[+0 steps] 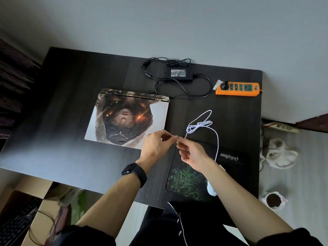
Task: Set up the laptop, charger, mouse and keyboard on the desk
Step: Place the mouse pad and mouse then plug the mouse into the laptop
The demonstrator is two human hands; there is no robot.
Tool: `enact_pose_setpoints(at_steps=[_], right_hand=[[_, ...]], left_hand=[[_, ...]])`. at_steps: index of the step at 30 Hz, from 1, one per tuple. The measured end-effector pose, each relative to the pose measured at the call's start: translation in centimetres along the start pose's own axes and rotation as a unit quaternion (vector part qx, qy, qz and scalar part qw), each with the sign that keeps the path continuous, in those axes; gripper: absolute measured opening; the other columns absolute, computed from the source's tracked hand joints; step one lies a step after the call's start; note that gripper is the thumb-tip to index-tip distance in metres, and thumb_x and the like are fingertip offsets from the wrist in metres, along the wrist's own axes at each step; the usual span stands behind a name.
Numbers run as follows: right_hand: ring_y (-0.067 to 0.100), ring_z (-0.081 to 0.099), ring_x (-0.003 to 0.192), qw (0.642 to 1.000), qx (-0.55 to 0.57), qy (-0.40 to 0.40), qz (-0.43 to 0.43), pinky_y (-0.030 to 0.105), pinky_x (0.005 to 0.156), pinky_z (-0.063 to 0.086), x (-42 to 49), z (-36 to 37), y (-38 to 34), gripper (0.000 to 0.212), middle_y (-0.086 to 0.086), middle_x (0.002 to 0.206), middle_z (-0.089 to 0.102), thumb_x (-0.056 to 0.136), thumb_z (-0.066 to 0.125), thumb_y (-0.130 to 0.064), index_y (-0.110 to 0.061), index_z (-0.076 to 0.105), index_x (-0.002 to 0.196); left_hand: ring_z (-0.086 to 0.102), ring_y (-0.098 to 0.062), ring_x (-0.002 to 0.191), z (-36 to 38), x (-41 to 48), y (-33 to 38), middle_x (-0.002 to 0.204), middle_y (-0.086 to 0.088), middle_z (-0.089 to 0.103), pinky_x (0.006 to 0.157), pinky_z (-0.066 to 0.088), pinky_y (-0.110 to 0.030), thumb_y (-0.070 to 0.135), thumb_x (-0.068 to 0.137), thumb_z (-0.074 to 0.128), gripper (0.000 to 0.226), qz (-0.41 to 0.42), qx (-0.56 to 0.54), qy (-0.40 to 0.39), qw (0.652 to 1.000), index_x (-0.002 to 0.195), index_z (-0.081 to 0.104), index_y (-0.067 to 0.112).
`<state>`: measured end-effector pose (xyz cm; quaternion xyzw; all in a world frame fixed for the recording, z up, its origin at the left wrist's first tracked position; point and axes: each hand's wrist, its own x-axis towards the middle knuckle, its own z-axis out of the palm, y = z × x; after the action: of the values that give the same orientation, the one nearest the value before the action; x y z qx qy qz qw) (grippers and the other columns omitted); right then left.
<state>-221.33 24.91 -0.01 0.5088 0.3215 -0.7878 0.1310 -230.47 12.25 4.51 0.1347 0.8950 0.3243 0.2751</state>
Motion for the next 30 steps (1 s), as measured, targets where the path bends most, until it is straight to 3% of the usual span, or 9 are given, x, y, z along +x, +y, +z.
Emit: enact_pose_setpoints(at_steps=[3,7,10,14,18,20,22,26,30], right_hand=[[0.013,0.063,0.072,0.963,-0.198,0.102,-0.151,0.03,0.069,0.051,0.0,-0.1,1.0,0.031,-0.003,0.097,0.067,0.087,0.071,-0.045,-0.018,0.062,0.099],[0.01,0.059,0.084,0.877,-0.324,0.177,-0.307,0.026,0.075,0.047,0.2,-1.1,2.1,0.035,-0.005,0.093,0.059,0.082,0.074,-0.046,-0.02,0.053,0.094],[0.009,0.065,0.068,0.934,-0.283,0.103,-0.195,0.031,0.07,0.054,0.8,-1.4,1.9,0.034,-0.003,0.091,0.069,0.086,0.069,-0.05,-0.018,0.064,0.095],[0.012,0.059,0.064,0.994,-0.04,0.062,-0.085,0.025,0.059,0.048,2.4,-1.5,2.3,0.024,0.005,0.092,0.073,0.09,0.072,-0.033,-0.011,0.071,0.098],[0.014,0.062,0.069,0.989,0.112,0.067,-0.075,0.027,0.066,0.053,4.4,-1.2,2.1,0.012,0.005,0.084,0.073,0.092,0.071,-0.02,-0.008,0.071,0.095],[0.017,0.066,0.071,0.984,0.096,0.099,-0.112,0.029,0.069,0.055,5.7,-1.1,2.0,0.012,0.005,0.079,0.073,0.092,0.07,-0.018,-0.006,0.07,0.093],[0.017,0.067,0.07,0.977,0.076,0.133,-0.147,0.032,0.07,0.056,6.9,-1.2,1.8,0.014,0.006,0.078,0.072,0.093,0.069,-0.019,-0.005,0.069,0.094],[0.016,0.073,0.071,0.968,0.044,0.161,-0.187,0.033,0.072,0.059,7.9,-0.9,0.9,0.01,0.005,0.081,0.075,0.093,0.068,-0.022,-0.014,0.067,0.087],[0.016,0.074,0.07,0.968,0.055,0.154,-0.192,0.034,0.071,0.059,8.8,-0.9,0.5,0.008,0.006,0.082,0.075,0.092,0.068,-0.019,-0.012,0.067,0.087]], left_hand=[[0.065,-0.007,0.068,0.5,0.8,-1.1,0.071,0.007,0.072,0.069,0.055,-0.027,0.056,0.083,0.066,0.036,-0.064,-0.015,-0.005,0.998,0.078,0.073,0.021],[0.066,-0.012,0.065,0.9,2.0,-1.8,0.067,0.003,0.073,0.076,0.058,-0.033,0.052,0.089,0.062,0.042,-0.12,-0.025,-0.055,0.991,0.073,0.074,0.015],[0.061,-0.009,0.063,1.4,2.6,-1.3,0.066,0.006,0.071,0.069,0.052,-0.027,0.053,0.092,0.057,0.044,-0.116,0.037,-0.112,0.986,0.072,0.072,0.017],[0.061,-0.01,0.063,2.3,3.5,-1.1,0.072,-0.001,0.074,0.076,0.054,-0.034,0.05,0.095,0.054,0.046,-0.111,0.055,-0.167,0.978,0.076,0.075,0.013],[0.066,-0.019,0.084,3.3,5.6,-0.6,0.092,-0.002,0.075,0.085,0.055,-0.038,0.05,0.095,0.052,0.04,-0.079,0.155,-0.147,0.974,0.092,0.072,0.016],[0.057,-0.023,0.112,3.9,6.7,-1.0,0.119,-0.001,0.065,0.096,0.048,-0.04,0.052,0.092,0.054,0.038,-0.041,0.242,-0.032,0.969,0.114,0.063,0.022],[0.04,-0.029,0.131,4.4,7.8,-1.7,0.141,-0.005,0.046,0.106,0.038,-0.045,0.053,0.088,0.059,0.059,-0.029,0.282,0.055,0.957,0.136,0.045,0.021],[0.009,-0.036,0.149,4.2,10.1,-3.6,0.163,-0.011,0.012,0.119,0.017,-0.053,0.053,0.083,0.064,0.093,-0.032,0.347,0.037,0.937,0.155,0.014,0.022],[0.011,-0.036,0.149,4.9,11.4,-4.7,0.163,-0.011,0.013,0.118,0.024,-0.053,0.048,0.08,0.063,0.09,-0.023,0.377,0.03,0.925,0.154,0.017,0.024]])
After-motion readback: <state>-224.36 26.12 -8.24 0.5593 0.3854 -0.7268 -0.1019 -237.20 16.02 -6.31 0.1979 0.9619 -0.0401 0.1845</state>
